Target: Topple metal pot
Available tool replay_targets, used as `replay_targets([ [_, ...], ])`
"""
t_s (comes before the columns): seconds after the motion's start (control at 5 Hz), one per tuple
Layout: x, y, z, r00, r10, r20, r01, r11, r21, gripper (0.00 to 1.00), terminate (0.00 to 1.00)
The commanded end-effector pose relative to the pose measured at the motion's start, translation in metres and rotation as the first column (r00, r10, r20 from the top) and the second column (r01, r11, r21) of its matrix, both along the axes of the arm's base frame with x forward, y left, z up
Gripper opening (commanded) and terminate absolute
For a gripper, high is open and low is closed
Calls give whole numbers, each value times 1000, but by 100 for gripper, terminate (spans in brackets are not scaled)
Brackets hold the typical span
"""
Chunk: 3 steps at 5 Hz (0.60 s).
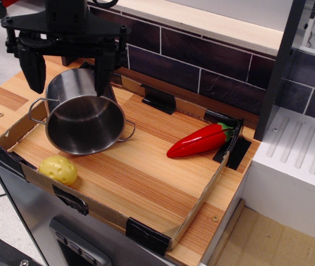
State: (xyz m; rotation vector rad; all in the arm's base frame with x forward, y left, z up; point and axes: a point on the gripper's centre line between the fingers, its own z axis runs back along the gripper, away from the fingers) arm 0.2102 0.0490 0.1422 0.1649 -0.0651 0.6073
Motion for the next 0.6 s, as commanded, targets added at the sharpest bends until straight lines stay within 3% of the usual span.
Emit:
replay_targets([
  [0.0,3,3,19,999,-3,54,3,1000,8,100,0],
  [0.2,3,3,19,999,-3,54,3,1000,8,100,0],
  [0.4,3,3,19,999,-3,54,3,1000,8,100,100],
])
